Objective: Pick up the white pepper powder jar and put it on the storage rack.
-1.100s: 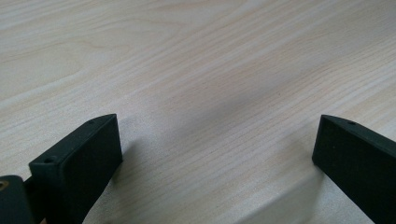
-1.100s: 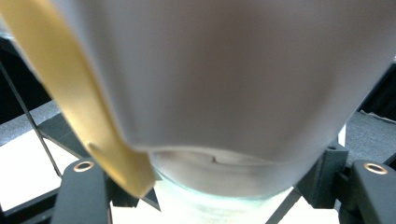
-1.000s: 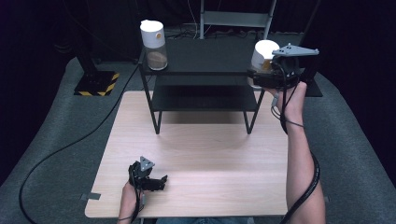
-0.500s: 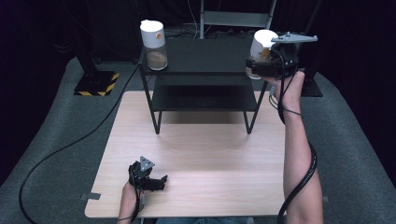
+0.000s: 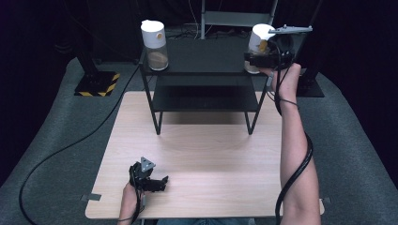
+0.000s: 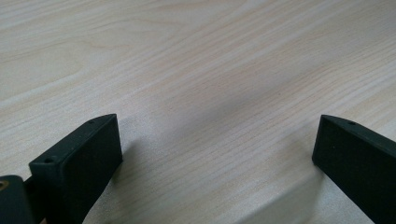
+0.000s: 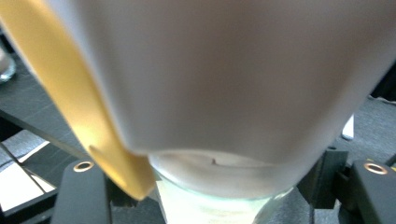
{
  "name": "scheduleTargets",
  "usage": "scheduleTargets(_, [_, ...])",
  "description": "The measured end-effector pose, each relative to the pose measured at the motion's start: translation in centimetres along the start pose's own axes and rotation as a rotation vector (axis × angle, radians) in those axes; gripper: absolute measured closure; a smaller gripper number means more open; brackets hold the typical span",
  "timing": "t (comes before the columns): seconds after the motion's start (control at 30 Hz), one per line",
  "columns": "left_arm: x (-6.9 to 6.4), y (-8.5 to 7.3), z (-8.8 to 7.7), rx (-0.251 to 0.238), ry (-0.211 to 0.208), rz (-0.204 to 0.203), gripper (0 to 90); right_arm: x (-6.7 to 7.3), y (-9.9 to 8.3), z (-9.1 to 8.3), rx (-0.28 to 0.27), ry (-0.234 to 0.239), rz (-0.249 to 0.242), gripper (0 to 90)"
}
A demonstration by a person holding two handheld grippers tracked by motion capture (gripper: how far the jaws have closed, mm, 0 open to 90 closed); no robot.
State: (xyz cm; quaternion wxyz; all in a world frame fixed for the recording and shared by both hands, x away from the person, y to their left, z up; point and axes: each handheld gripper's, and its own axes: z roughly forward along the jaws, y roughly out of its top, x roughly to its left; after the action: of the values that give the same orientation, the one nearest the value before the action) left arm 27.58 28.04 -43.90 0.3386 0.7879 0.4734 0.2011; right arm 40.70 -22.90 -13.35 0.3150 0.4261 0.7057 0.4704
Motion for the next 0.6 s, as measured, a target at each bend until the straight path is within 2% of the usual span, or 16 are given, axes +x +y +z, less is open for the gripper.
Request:
scheduleTargets(0.27, [0.0, 0.0, 0.0, 0.0, -0.001, 0.001, 0.9, -0.3, 1.0, 1.4, 0.044, -0.03, 0.009, 29.8])
scheduleTargets(0.47, [0.0, 0.0, 0.0, 0.0, -0.001, 0.001, 0.9, -1.1, 0.9, 1.5, 0.043, -0.005, 0.037, 29.8])
scheduleTargets(0.6, [0.0, 0.0, 0.0, -0.001, -0.001, 0.001, 0.9, -1.2, 0.9, 1.5, 0.044, -0.003, 0.039, 29.8])
